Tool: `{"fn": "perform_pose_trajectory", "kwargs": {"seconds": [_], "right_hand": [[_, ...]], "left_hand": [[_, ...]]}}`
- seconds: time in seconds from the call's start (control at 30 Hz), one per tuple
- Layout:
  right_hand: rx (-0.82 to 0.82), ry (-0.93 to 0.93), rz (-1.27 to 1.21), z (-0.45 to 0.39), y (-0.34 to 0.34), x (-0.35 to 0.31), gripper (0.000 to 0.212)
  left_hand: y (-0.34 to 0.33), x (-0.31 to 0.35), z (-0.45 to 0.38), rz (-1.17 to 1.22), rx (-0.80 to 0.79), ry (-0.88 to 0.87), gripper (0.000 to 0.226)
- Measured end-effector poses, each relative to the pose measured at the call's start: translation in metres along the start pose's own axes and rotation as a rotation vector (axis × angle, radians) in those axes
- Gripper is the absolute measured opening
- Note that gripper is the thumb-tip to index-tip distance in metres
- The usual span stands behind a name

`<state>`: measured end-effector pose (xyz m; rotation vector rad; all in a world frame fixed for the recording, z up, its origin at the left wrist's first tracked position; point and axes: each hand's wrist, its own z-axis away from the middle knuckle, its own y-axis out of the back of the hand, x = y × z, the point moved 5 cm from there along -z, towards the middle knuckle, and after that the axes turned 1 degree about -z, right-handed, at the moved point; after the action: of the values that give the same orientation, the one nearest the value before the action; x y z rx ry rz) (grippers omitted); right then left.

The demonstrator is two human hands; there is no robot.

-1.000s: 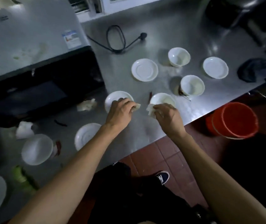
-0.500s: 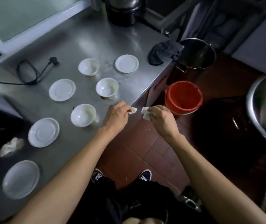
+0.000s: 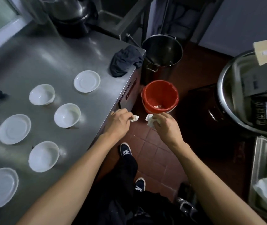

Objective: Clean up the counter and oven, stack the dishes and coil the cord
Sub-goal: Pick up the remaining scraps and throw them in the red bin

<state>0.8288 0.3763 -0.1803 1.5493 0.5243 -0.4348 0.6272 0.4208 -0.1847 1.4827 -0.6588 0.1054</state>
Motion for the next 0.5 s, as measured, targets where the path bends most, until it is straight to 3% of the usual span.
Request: {"fn": "perform_pose_trajectory", "kwargs": {"seconds": [0.5], "right_hand": [[0.007, -0.189, 0.053, -0.103, 0.033, 0.067, 0.021]], "left_hand": [[-0.052, 0.004, -0.156, 0.074, -0.178, -0.078, 0.022]]}}
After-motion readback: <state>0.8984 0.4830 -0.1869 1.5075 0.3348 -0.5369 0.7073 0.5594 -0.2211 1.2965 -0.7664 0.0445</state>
